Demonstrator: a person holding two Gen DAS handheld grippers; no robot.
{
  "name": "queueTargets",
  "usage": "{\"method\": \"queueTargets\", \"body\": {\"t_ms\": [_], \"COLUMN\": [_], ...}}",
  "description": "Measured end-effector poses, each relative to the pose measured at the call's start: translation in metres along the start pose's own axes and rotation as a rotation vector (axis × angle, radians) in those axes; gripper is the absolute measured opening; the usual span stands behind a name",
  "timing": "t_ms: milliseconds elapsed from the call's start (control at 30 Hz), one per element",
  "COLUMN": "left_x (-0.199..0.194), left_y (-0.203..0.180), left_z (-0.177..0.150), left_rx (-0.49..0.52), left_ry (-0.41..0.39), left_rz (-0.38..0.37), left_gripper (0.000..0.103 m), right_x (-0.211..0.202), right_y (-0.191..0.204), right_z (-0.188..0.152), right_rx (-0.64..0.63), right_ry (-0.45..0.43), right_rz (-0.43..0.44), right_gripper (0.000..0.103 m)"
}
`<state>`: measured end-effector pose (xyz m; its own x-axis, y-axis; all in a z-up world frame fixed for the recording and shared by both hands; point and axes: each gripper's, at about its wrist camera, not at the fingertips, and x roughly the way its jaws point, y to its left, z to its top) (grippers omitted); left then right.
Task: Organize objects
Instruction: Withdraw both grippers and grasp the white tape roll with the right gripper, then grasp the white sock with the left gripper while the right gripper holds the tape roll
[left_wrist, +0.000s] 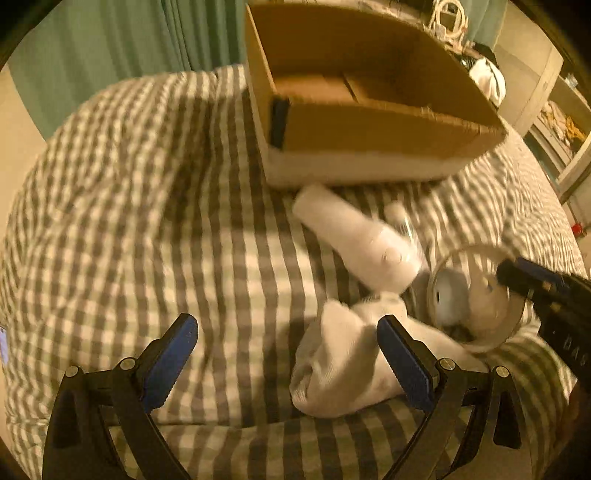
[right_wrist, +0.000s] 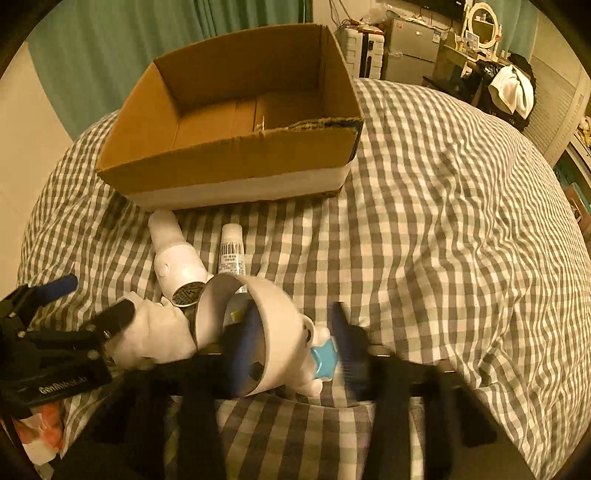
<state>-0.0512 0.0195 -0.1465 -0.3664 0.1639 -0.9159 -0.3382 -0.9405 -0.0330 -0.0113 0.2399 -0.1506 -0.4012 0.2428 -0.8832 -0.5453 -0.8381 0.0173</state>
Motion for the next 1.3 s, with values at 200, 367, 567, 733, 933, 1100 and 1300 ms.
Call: {"method": "queueTargets", "body": {"t_ms": [200, 367, 567, 733, 933, 1100, 1300], "left_x": [0.013, 0.017, 0.003, -0.019, -0.073, -0.11, -0.146], "left_y": [-0.009, -0.016, -0.034, -0.027, -0.016, -0.014, 0.0], "left_z": [-0.006, -0.008, -0.011, -0.009, 0.006, 0.023, 0.044], "left_rx": [0.046, 0.075, 0.161, 0.146, 0.132, 0.139, 0.15], "left_ry": [0.054, 0.087, 0.063, 0.011, -0.131, -0.255, -0.376], "left_rz": [-0.029, -0.106, -0.106, -0.1, -0.075, -0.041, -0.018], "left_gripper": [0.1, 0.074, 0.035, 0.03, 0.03, 0.03, 0.03], "right_x": [-0.006, -0.012, -0.02, -0.044, -0.078, -0.107, -0.132], "right_y": [0.004, 0.006, 0.007, 0.014, 0.027, 0.036, 0.053], "right_z": [0.0, 0.002, 0.003, 0.006, 0.012, 0.022, 0.045], "right_rx": [-0.005, -0.013, -0.004, -0.014, -0.047, -0.064, -0.099], "right_ry": [-0.041, -0.065, -0.079, -0.121, -0.184, -0.242, -0.307], "right_rz": [-0.024, -0.017, 0.004, 0.009, -0.007, -0.018, -0.028], "right_gripper": [0.011, 0.01, 0.01, 0.01, 0.01, 0.01, 0.01]}}
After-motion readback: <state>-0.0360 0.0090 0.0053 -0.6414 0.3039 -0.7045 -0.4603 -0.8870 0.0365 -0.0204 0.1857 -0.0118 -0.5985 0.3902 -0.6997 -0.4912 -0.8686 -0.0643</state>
